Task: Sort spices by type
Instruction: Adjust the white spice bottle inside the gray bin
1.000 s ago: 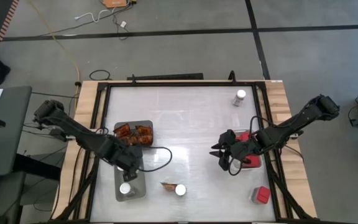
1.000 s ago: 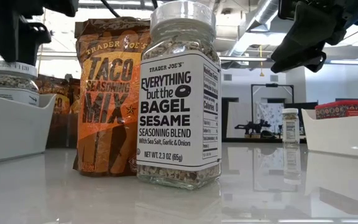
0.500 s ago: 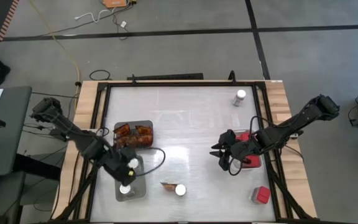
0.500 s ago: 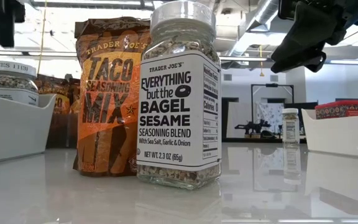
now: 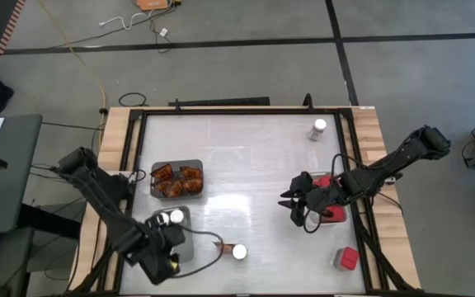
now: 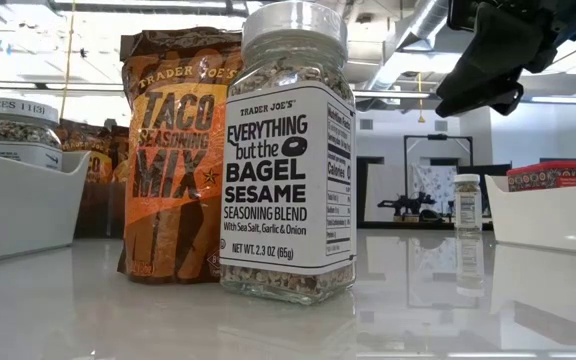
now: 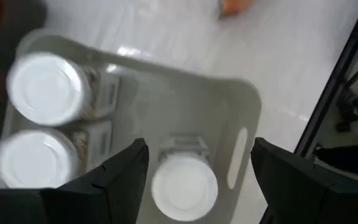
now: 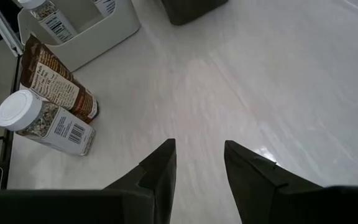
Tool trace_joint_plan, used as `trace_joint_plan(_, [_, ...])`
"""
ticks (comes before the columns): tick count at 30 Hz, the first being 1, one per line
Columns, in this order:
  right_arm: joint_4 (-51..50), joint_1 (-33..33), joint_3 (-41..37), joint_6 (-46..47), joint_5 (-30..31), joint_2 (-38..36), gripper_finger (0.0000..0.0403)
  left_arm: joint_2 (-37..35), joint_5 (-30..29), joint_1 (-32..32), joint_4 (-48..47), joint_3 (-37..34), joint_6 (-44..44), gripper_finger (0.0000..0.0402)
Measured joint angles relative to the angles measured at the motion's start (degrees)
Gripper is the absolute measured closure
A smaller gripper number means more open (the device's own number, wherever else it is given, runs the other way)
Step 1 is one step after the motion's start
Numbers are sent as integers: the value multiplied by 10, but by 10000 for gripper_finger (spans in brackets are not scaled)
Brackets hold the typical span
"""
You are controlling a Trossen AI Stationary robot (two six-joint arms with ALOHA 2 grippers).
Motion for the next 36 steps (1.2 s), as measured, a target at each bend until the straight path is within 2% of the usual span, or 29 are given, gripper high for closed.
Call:
trace_joint_plan(7, [0,0,0,-1,0,0,241,6,-9,-35,-17,-12,-68,129])
trace_joint_plan(15, [0,0,0,-2,0,0,241,6,-13,-39,-20,-18,-46,129])
trace_joint_plan(23, [0,0,0,-1,0,0,241,5,5,-36,31,-72,-49,129])
trace_joint_plan(30, [1,0,0,0,0,0,241,4,12,-35,63,-89,-49,130])
trace_joint_plan(33, [1,0,0,0,0,0,241,4,14,-35,60,-89,-48,142])
trace_joint_plan(36, [1,0,0,2,0,0,241,4,14,-35,59,-89,-40,170])
